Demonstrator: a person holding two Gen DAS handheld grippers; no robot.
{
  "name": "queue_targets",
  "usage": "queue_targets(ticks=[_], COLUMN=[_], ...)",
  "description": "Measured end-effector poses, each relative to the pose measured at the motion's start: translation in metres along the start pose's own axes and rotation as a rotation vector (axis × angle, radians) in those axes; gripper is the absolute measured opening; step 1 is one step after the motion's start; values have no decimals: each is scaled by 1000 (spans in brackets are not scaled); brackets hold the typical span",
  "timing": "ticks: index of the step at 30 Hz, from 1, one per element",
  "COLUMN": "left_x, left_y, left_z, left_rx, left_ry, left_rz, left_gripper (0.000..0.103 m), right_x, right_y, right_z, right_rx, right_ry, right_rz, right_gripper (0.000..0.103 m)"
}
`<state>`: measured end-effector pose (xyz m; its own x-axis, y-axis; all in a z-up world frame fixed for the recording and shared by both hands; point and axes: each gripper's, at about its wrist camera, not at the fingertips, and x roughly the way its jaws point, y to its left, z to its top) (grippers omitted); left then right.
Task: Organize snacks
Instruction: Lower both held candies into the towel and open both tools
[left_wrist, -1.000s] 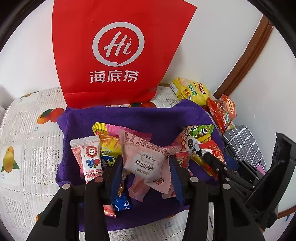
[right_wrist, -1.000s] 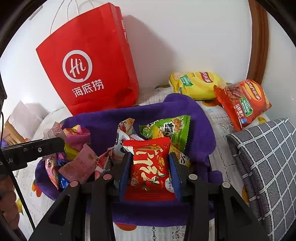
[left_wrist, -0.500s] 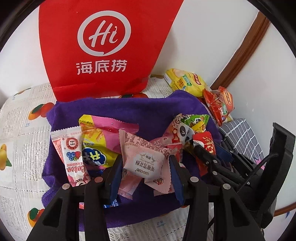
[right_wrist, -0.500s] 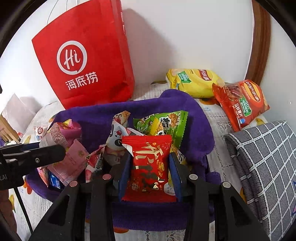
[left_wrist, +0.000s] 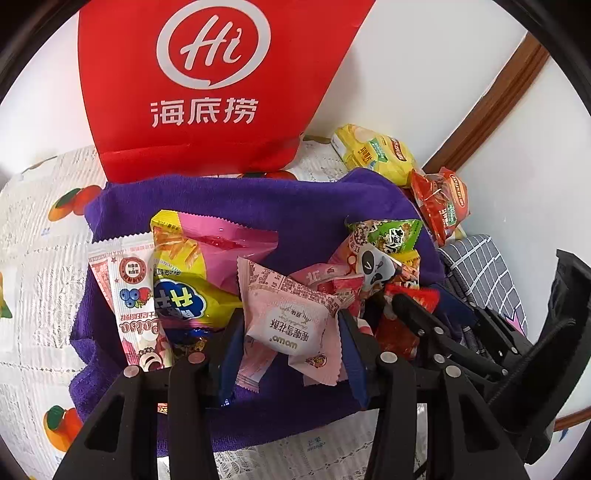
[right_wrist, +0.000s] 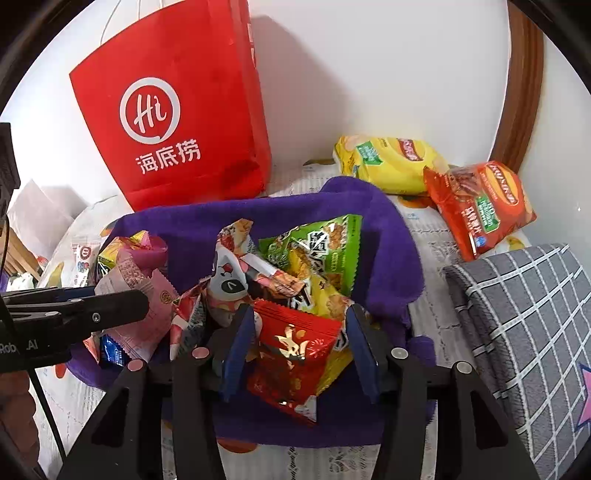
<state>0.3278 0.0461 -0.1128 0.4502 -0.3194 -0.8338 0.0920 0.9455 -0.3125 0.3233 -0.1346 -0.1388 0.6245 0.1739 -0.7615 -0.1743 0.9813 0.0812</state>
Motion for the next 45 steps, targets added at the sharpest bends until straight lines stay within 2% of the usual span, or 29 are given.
queue_targets(ticks=[2, 19, 27, 32, 41, 45], left_x=[1, 1, -4, -12, -28, -37], left_y=[1, -1, -1, -6, -16, -22], left_z=[0, 1, 3, 4, 3, 2], left_rx=[-4, -1, -5, 4, 38, 71], left_ry=[6, 11, 21, -4, -51, -80], left_rz=[-4, -7, -35, -42, -41, 3], left_gripper=[47, 52, 66, 75, 79, 79], right_x=[-2, -24, -30, -33, -45, -52], right_y=[-1, -8, -9, -11, -18, -20], right_z=[1, -3, -7, -9, -17, -19], right_rx=[6, 77, 76, 76, 93, 111], right_ry=[-3, -27, -31, -29, -33, -25], right_rz=[2, 25, 11, -1, -15, -24], right_gripper=[56, 57, 57, 57, 57, 58])
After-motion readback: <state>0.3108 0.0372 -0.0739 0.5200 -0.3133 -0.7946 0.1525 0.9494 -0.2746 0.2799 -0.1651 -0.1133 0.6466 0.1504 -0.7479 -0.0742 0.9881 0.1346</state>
